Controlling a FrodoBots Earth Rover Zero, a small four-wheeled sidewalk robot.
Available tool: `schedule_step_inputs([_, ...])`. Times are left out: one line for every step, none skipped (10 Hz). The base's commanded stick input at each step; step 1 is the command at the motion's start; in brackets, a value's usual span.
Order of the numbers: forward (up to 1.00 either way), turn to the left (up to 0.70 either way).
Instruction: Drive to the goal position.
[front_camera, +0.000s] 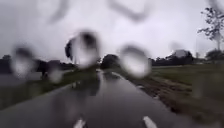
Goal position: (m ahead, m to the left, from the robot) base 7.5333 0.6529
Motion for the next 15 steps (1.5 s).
schedule_step_inputs([0.85, 0.00])
schedule_step_inputs([0.85, 0.00])
schedule_step_inputs([0.85, 0.00])
schedule_step_inputs([0.85, 0.00])
schedule_step_inputs([0.85, 0.00])
schedule_step_inputs([0.85, 0.00])
schedule_step_inputs([0.85, 0.00])
schedule_step_inputs([0.85, 0.00])
schedule_step_inputs([0.85, 0.00])
schedule_step_inputs([0.85, 0.00])
schedule_step_inputs([0.85, 0.00])
schedule_step_inputs([0.85, 0.00])
schedule_step_inputs([0.85, 0.00])
schedule_step_inputs([0.85, 0.00])
schedule_step_inputs([0.85, 0.00])
